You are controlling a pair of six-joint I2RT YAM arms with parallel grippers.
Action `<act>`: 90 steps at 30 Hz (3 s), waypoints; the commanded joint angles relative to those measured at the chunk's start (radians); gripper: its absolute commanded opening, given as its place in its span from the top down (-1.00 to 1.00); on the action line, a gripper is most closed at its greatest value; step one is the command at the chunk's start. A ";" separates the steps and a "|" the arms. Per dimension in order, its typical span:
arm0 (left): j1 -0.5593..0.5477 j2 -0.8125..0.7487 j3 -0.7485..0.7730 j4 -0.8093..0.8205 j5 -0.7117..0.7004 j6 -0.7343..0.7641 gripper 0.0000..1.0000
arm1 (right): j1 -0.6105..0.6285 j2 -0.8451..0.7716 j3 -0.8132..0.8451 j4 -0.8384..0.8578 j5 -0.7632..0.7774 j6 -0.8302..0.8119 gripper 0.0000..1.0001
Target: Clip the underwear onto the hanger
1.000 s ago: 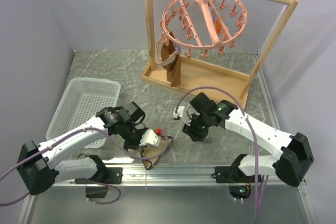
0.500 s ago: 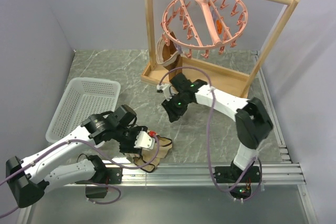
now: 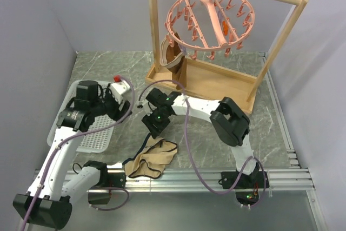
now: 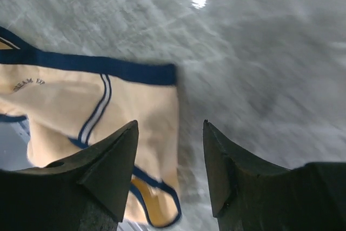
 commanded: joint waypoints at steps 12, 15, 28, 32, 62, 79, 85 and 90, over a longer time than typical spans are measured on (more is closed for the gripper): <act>0.121 0.147 0.081 0.098 0.119 -0.268 -0.43 | -0.072 -0.291 -0.079 0.076 0.015 -0.033 1.00; 0.123 0.207 0.084 0.092 0.164 -0.276 -0.48 | -0.094 -0.487 -0.197 0.180 0.084 -0.062 1.00; -0.118 0.464 0.003 0.237 0.024 -0.440 -0.54 | -0.110 -0.610 -0.564 0.322 0.306 -0.159 1.00; -0.150 0.541 -0.028 0.297 -0.048 -0.523 -0.35 | -0.188 -0.603 -0.545 0.294 0.263 -0.128 1.00; -0.093 0.516 0.027 0.431 -0.022 -0.620 0.99 | -0.362 -0.835 -0.557 0.294 0.138 -0.026 1.00; -0.680 0.504 -0.074 0.270 -0.469 -0.360 0.99 | -0.488 -0.636 -0.689 0.362 0.112 0.185 1.00; -0.722 0.565 -0.034 0.378 -0.267 -0.336 0.36 | -0.506 -0.605 -0.692 0.366 0.107 0.143 1.00; -0.692 0.476 -0.010 0.394 -0.201 -0.300 -0.03 | -0.508 -0.577 -0.674 0.353 0.093 0.134 1.00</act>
